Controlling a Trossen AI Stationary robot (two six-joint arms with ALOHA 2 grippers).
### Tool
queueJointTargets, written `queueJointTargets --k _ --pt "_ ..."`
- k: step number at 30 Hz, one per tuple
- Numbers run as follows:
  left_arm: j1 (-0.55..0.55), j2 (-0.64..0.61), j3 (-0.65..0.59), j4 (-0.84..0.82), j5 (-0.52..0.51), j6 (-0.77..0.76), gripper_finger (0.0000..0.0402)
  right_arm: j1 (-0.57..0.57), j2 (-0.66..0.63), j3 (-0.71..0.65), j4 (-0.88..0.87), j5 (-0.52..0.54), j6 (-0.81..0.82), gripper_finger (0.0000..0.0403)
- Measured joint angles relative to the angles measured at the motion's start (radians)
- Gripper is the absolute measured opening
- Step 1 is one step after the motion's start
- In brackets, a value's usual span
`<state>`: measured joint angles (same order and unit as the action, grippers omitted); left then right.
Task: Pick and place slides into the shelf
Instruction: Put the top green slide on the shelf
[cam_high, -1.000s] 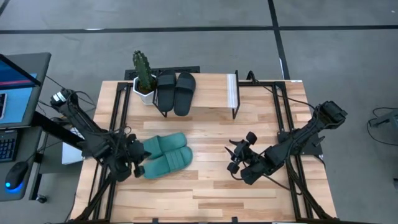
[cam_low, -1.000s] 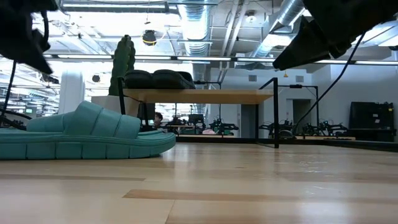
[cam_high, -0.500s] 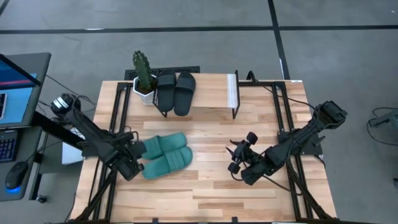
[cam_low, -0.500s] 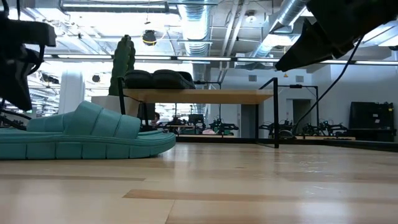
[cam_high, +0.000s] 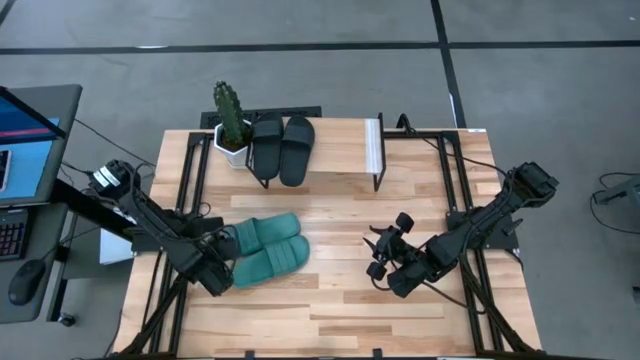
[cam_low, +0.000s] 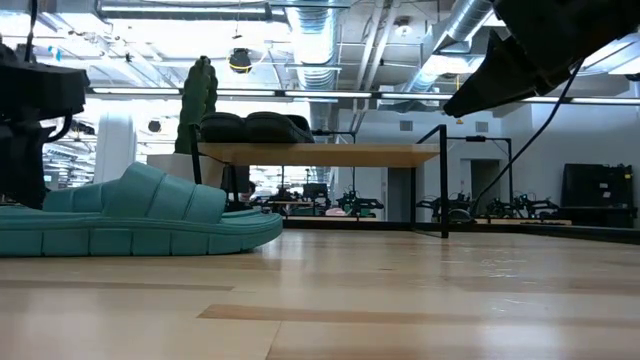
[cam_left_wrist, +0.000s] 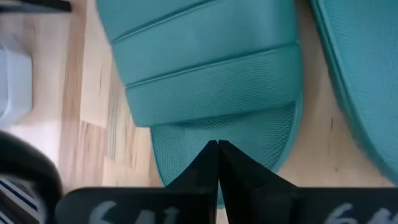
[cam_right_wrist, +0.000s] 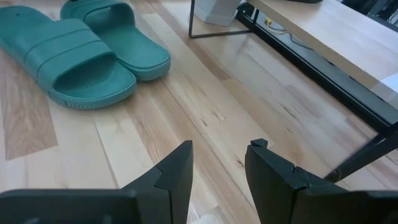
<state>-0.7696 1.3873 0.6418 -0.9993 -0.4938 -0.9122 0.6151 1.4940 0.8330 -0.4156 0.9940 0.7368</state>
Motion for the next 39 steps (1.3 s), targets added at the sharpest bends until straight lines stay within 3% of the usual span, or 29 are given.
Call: queueJointTargets --k 7,18,29,39 --pt "0.0 0.022 0.0 0.041 -0.001 0.101 0.0 0.0 0.0 0.0 -0.003 0.0 -0.003 0.0133" --pt "0.008 0.022 -0.009 0.04 -0.025 0.056 0.0004 0.0 0.0 0.0 -0.003 -0.002 -0.002 0.0133" --pt "0.008 0.022 -0.009 0.049 -0.037 0.114 0.0091 0.0 -0.001 0.0 -0.003 -0.002 -0.002 0.0133" --pt "0.008 0.022 -0.009 0.049 0.072 0.229 0.0143 0.0 -0.001 0.0 -0.002 -0.006 -0.002 0.0133"
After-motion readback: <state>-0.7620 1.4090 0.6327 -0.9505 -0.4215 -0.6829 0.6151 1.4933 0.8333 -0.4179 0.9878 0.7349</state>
